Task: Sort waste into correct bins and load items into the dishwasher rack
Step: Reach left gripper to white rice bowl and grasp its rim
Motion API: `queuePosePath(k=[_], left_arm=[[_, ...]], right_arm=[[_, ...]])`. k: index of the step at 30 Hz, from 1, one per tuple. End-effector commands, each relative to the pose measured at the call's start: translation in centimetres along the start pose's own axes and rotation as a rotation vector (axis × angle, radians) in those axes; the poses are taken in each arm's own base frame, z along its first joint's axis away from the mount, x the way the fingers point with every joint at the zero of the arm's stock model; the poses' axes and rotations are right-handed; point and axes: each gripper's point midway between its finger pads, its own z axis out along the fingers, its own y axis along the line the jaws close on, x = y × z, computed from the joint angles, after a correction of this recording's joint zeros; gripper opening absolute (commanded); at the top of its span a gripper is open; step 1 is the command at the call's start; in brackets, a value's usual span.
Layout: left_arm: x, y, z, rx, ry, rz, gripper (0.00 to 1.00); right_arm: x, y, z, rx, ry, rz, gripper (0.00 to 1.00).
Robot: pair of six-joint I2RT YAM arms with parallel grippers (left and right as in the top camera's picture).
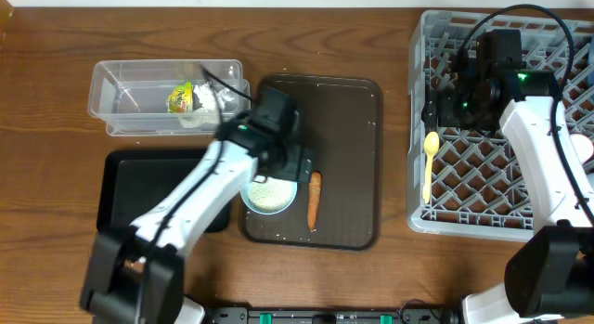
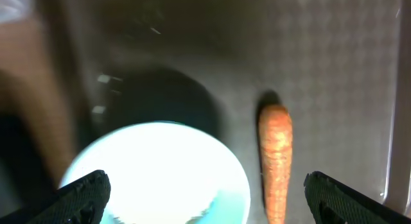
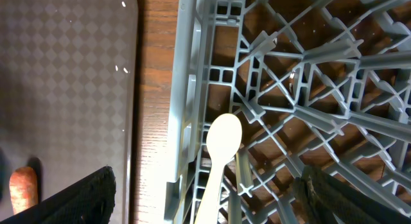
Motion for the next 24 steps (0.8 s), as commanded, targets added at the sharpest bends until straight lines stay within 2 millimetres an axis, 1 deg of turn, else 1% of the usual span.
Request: queuePosePath(k=[1, 4, 7, 10, 14, 18, 24], left_arm=[[1.1, -0.9, 1.7, -0.008, 0.052, 0.018, 0.98], [1.9, -1.5, 3.0, -0.016, 0.094, 0.041, 0.97], [2.5, -1.6, 3.8, -0.026, 0.120, 0.050, 0.85], [2.5, -1.4, 4.0, -0.033, 0.123, 0.049, 0.75], [2.3, -0.9, 4.0, -0.068, 0.110, 0.036, 0.74], [2.2, -0.7, 4.0, -0.076, 0.108, 0.037, 0.70], [3.0, -0.4, 4.7, -0.084, 0.127, 0.018, 0.66]], right_arm=[[-0.5, 0.3, -0.8, -0.009, -0.025, -0.004, 0.90], [-0.4, 0.3, -0.8, -0.009, -0.022, -0.003, 0.90], [-0.3, 0.3, -0.8, -0.009, -0.017, -0.003, 0.90], [-0.2, 0.3, -0.8, -0.008, -0.013, -0.002, 0.90], [-0.1, 0.2, -0.8, -0.008, -0.009, -0.002, 0.90], [-0.1, 0.2, -0.8, -0.008, -0.008, -0.002, 0.90], [-0.1, 0.2, -0.8, -0.008, -0.007, -0.002, 0.89]])
